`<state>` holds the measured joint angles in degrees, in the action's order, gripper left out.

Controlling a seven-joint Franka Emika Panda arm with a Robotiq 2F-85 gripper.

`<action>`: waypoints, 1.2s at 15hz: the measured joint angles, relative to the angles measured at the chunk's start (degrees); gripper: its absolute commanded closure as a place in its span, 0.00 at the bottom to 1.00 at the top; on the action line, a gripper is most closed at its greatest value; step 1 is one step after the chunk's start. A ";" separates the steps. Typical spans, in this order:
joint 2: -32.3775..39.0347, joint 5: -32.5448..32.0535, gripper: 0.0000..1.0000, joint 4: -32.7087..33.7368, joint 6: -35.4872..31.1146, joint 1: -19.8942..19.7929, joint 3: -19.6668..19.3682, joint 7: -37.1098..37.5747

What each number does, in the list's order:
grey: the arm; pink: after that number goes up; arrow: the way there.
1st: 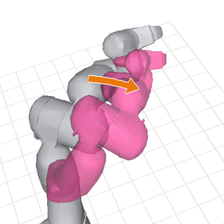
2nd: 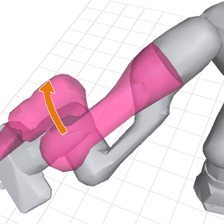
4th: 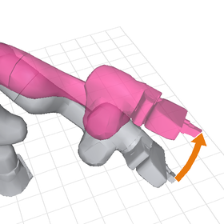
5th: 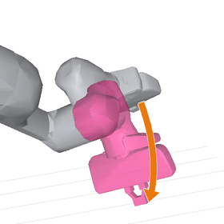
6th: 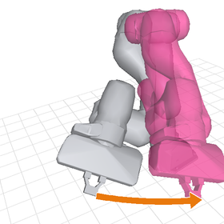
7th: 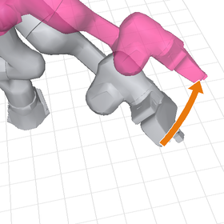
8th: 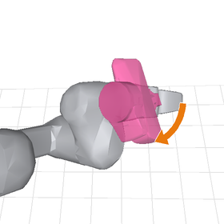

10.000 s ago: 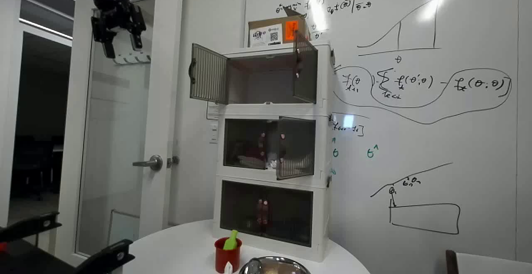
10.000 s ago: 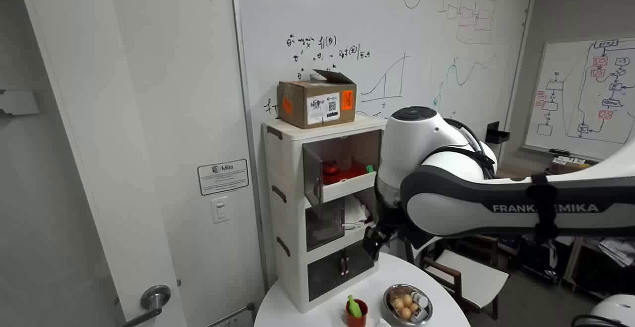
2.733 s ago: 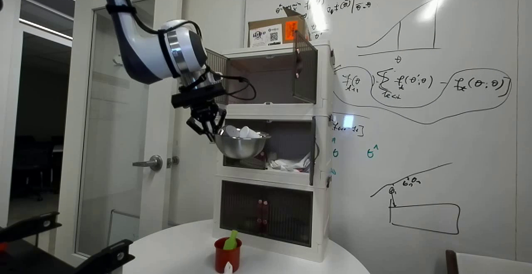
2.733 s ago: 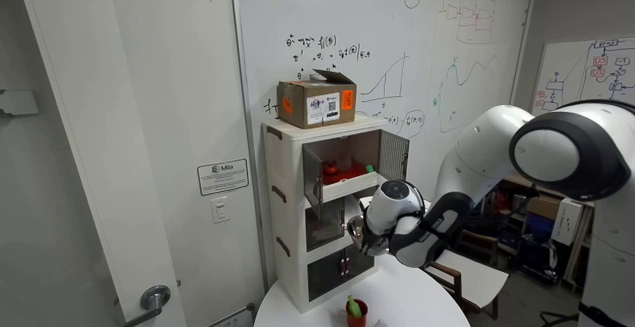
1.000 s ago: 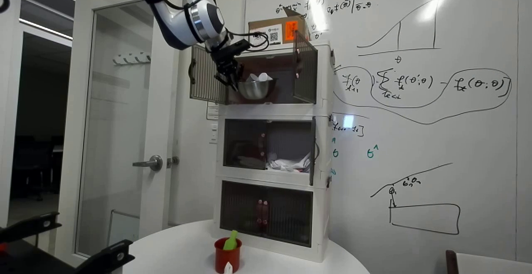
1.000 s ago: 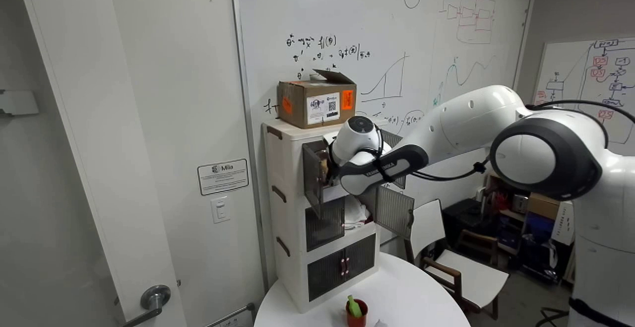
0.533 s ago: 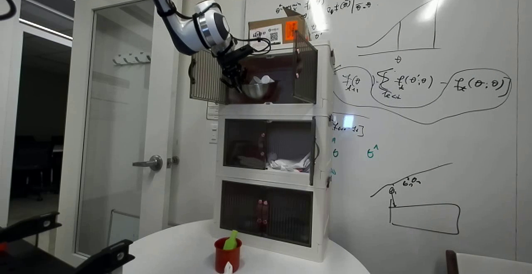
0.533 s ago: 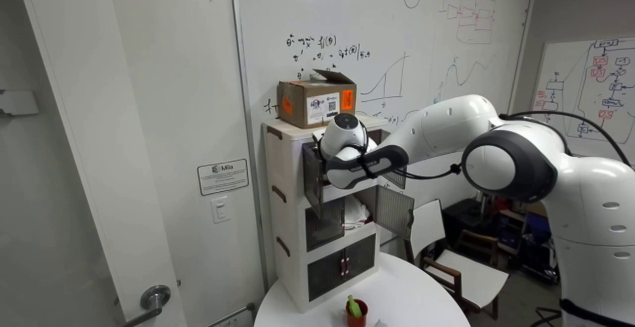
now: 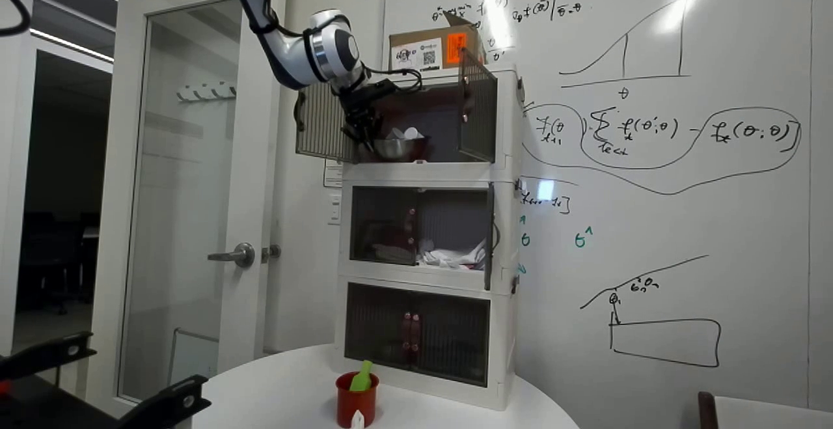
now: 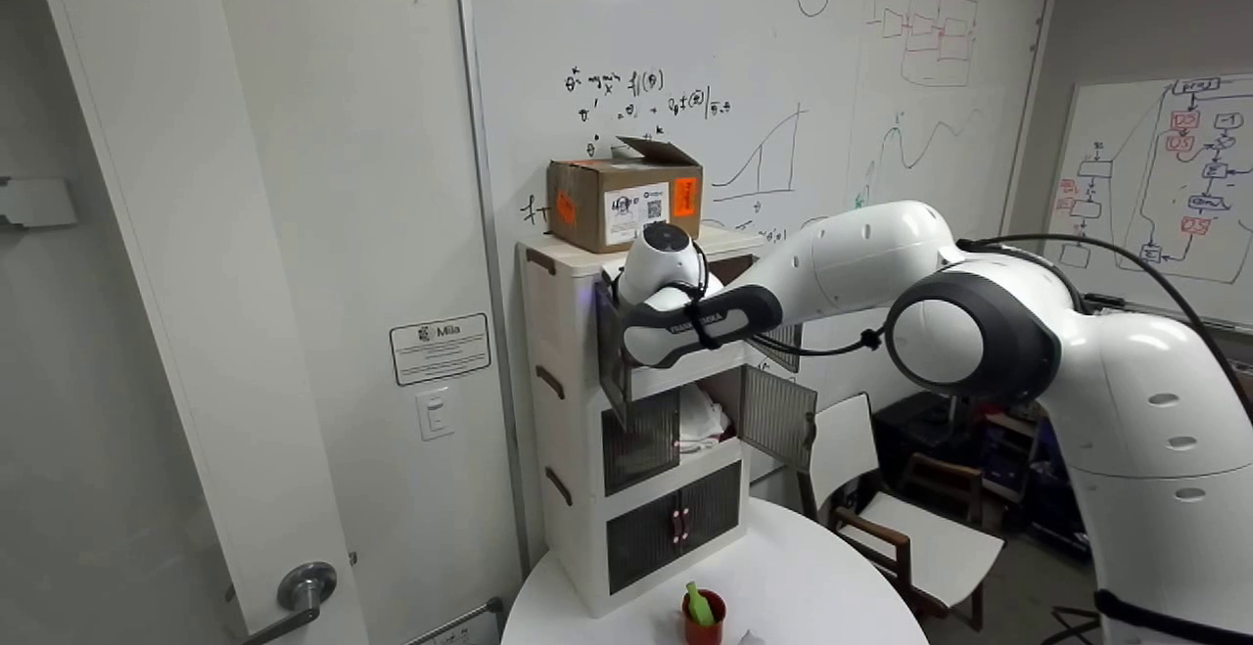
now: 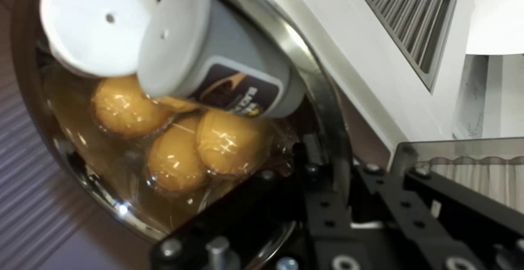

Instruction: Put the silver bowl in the top cabinet

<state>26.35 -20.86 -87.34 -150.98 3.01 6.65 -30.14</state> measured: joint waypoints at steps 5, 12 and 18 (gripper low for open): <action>0.59 0.85 0.99 1.30 2.73 -0.15 0.73 -1.66; 1.35 3.02 0.57 4.22 5.77 -0.28 0.91 -3.27; 2.69 4.12 0.77 9.01 8.23 -0.34 0.91 -3.46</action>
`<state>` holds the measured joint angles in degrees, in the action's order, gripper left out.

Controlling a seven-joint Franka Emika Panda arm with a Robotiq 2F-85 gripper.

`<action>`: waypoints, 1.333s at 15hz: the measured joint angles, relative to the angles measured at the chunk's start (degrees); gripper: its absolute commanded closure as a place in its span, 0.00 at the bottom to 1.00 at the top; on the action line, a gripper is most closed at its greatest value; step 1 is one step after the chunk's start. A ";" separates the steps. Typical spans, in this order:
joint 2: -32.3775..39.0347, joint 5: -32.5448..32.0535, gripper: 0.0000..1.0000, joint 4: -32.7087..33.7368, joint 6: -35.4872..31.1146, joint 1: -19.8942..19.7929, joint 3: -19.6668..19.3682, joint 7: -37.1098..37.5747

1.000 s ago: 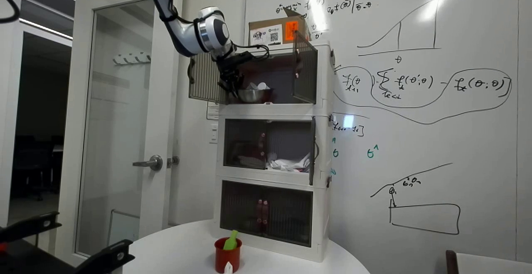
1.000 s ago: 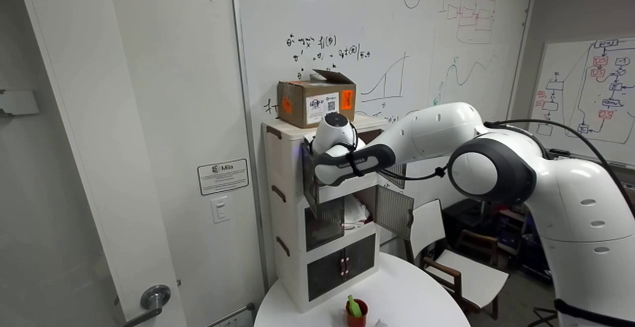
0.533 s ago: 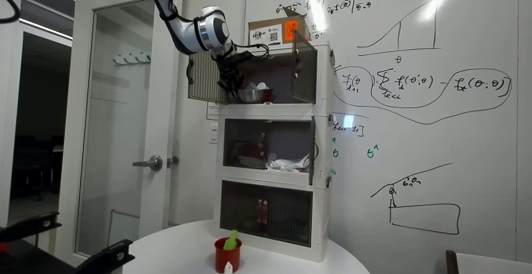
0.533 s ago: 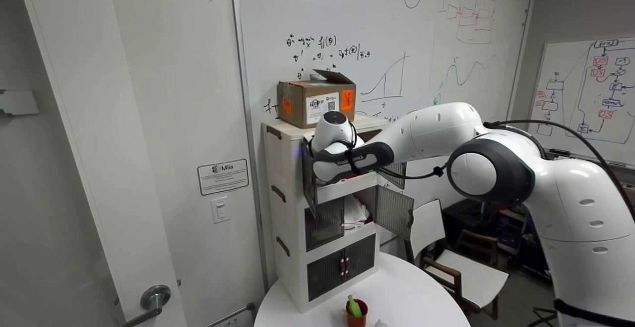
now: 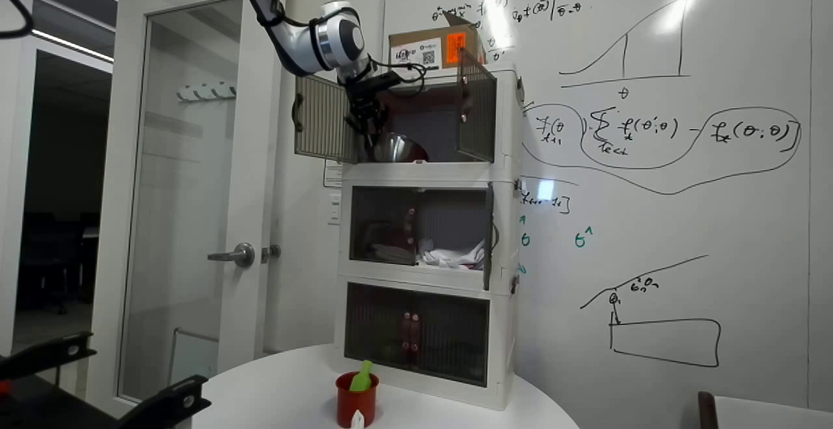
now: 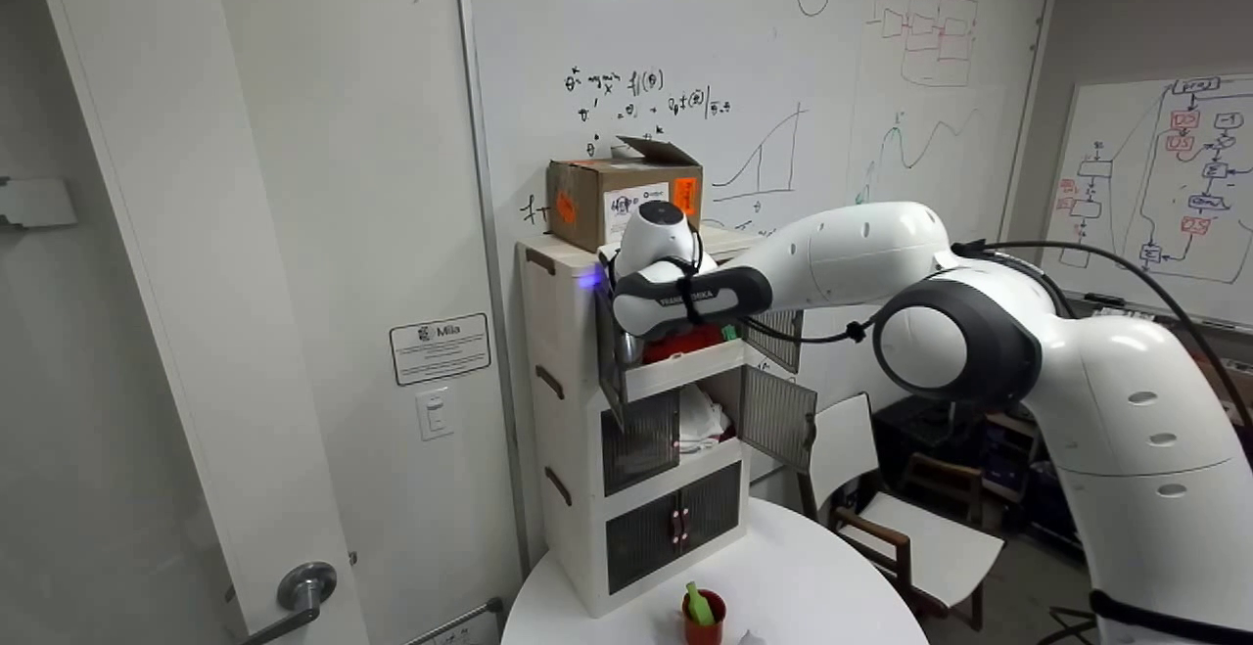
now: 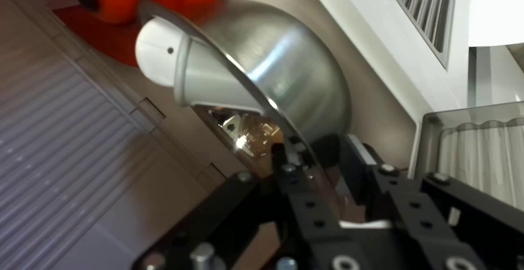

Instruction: Put the silver bowl in the top cabinet

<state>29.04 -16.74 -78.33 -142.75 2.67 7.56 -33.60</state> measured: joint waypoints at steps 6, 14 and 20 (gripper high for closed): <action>1.21 1.08 0.29 2.34 0.39 -0.07 -0.10 0.07; 1.68 1.16 1.00 3.30 0.38 0.13 -0.54 1.32; 1.68 0.43 0.98 3.42 0.36 1.33 -2.06 4.18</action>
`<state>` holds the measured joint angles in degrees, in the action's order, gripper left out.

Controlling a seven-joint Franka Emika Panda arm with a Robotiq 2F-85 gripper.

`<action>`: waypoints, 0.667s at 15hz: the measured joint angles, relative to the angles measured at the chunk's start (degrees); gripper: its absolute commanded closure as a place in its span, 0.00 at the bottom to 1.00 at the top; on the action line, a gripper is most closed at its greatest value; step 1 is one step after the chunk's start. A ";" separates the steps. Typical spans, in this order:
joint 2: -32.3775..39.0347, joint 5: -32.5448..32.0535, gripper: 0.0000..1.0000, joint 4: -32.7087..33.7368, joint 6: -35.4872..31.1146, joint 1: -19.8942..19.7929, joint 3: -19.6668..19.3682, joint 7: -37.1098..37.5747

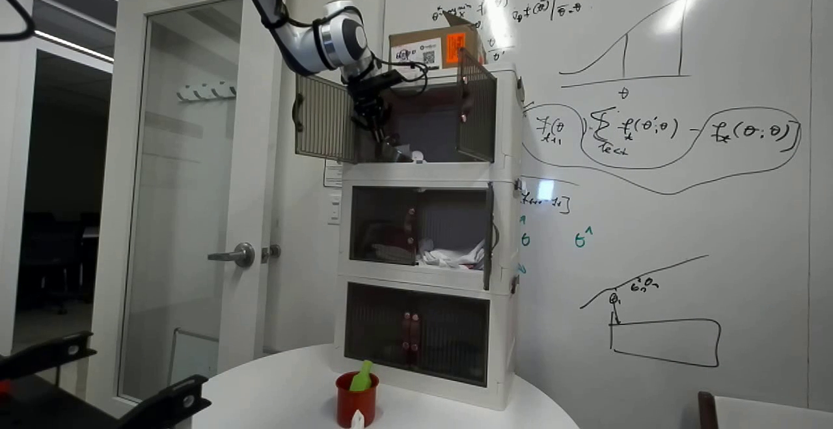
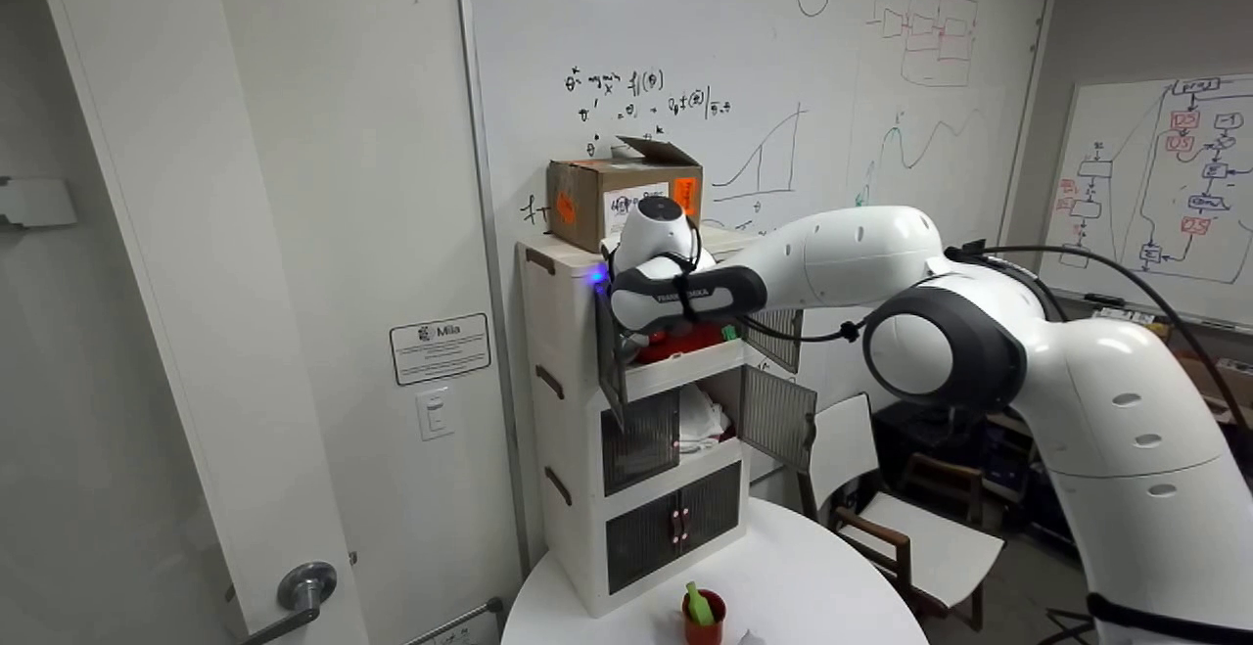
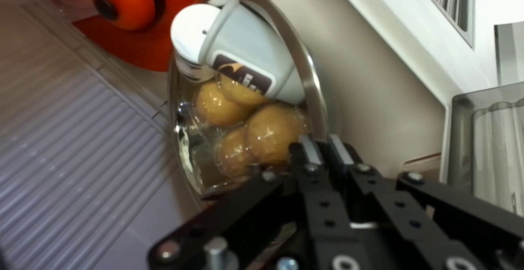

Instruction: Put the silver bowl in the top cabinet

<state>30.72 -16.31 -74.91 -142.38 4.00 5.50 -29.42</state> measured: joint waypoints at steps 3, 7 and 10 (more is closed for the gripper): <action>0.00 -0.77 0.98 0.04 0.02 0.82 -1.03 0.50; 0.00 -3.67 0.98 0.07 0.09 1.55 -2.08 0.50; 0.00 -7.26 0.98 0.08 0.11 2.60 -3.54 0.65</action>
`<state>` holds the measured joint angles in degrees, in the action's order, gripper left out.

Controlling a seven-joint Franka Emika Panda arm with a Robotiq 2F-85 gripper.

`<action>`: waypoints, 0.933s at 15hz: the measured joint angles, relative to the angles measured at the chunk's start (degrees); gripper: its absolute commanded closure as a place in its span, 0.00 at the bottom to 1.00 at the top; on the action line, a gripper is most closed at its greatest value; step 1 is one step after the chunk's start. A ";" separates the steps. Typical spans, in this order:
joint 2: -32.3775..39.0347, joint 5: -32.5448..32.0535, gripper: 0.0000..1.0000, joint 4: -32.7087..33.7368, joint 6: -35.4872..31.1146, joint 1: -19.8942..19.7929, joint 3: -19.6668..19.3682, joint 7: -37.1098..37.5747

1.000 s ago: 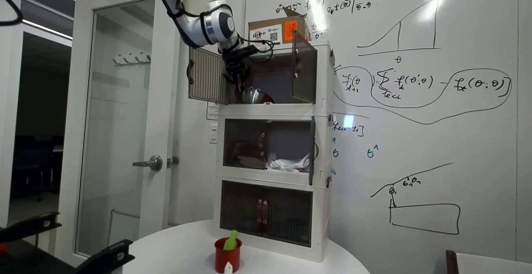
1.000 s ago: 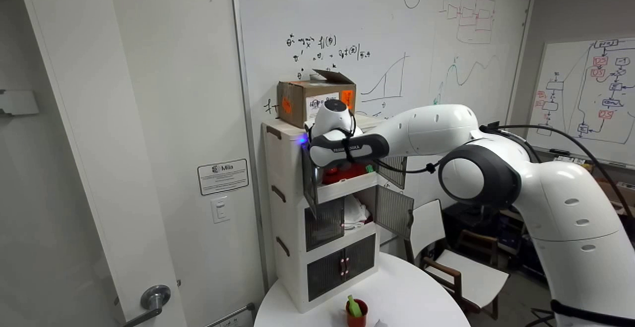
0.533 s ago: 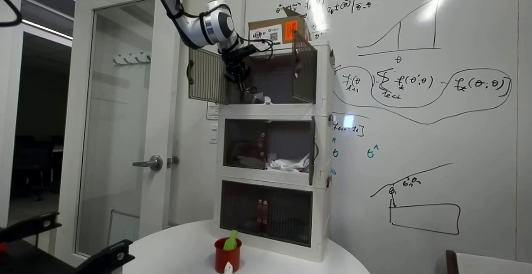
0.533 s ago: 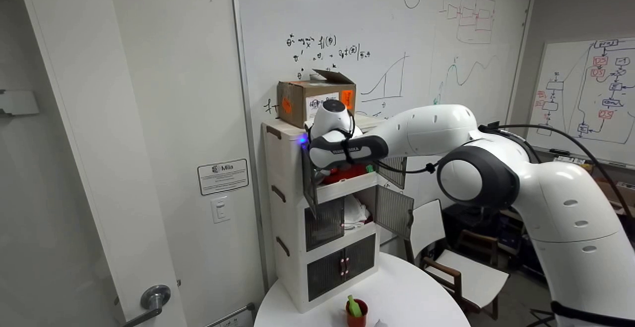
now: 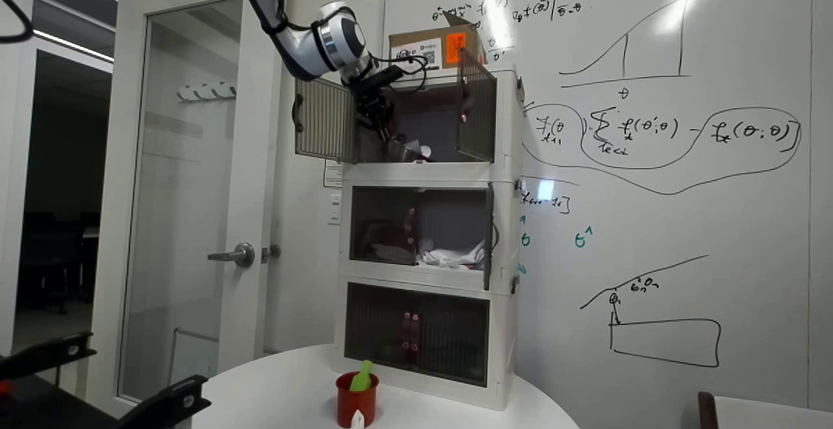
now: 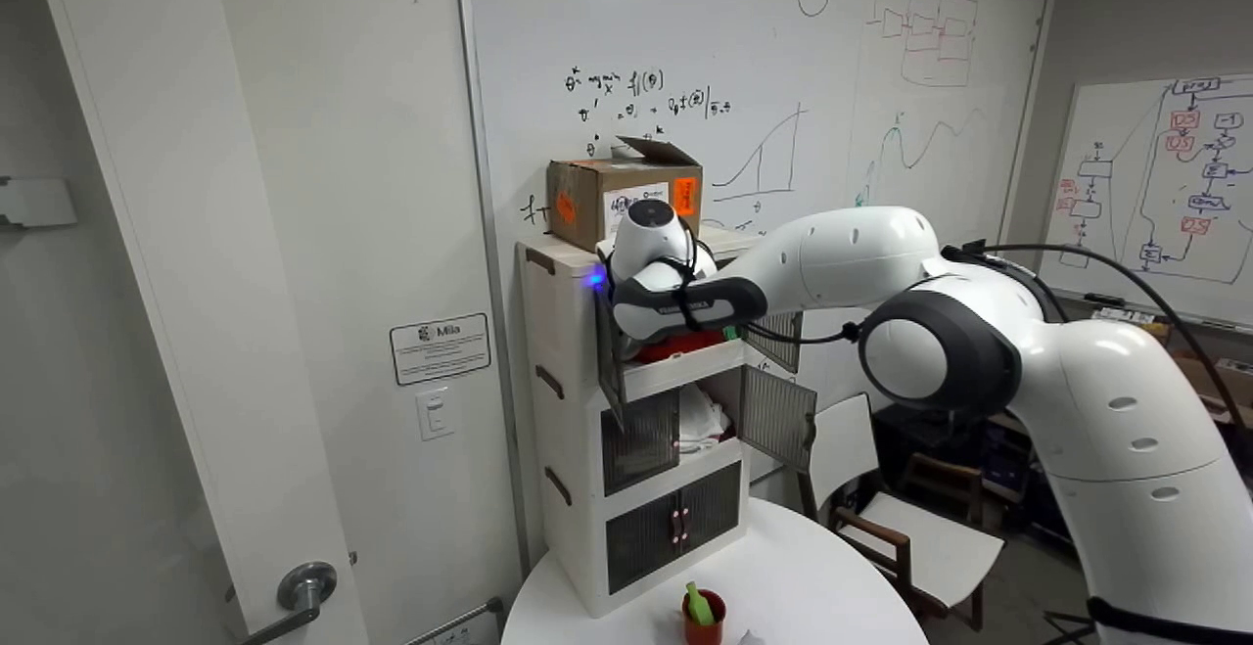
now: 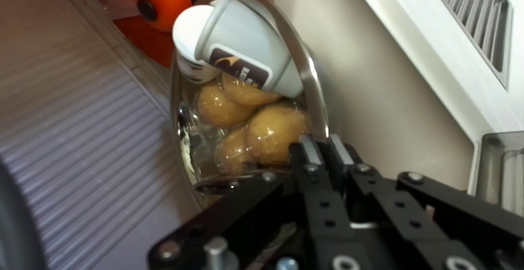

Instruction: Put the silver bowl in the top cabinet

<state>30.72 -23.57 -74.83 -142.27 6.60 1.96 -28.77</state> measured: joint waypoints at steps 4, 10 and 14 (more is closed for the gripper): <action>-0.01 -0.82 0.98 0.05 0.29 0.38 -0.50 0.06; 0.01 -0.90 0.66 0.54 1.88 0.43 -0.39 0.06; 0.01 -1.07 0.42 1.51 5.08 0.55 -0.50 0.06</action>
<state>30.72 -24.64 -73.31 -137.19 7.15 1.45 -28.71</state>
